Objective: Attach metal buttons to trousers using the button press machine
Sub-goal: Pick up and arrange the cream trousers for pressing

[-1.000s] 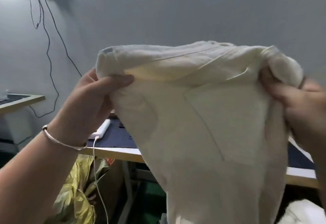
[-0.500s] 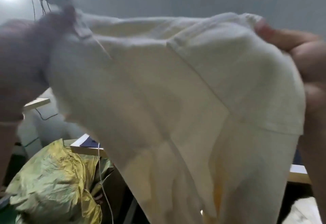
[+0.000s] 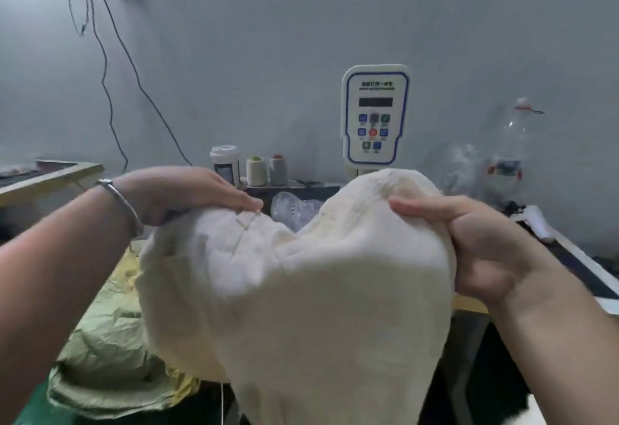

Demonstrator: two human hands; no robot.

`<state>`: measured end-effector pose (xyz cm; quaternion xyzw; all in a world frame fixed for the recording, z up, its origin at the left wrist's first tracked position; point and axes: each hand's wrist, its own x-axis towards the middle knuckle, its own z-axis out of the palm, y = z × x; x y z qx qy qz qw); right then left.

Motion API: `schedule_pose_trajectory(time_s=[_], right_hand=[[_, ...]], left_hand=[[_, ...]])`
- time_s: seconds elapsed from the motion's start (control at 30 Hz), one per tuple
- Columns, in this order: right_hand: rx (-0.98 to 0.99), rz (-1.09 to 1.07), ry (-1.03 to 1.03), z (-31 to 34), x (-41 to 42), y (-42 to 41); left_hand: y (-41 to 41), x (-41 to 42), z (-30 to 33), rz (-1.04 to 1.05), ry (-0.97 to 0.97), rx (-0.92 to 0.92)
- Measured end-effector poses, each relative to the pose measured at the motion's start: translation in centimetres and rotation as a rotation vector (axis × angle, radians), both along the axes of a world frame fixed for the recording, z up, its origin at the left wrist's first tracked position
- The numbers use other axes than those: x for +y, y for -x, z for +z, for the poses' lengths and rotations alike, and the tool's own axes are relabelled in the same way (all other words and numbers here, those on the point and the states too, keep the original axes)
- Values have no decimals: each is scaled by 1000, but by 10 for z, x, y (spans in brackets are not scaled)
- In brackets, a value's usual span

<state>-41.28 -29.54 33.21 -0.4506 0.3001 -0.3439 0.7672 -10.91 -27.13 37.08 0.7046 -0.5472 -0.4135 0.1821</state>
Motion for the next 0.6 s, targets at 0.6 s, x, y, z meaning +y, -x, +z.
schedule_pose_trajectory(time_s=[0.6], right_hand=[[-167, 30, -80, -19, -1, -42]], left_hand=[[90, 25, -139, -300, 544, 340]])
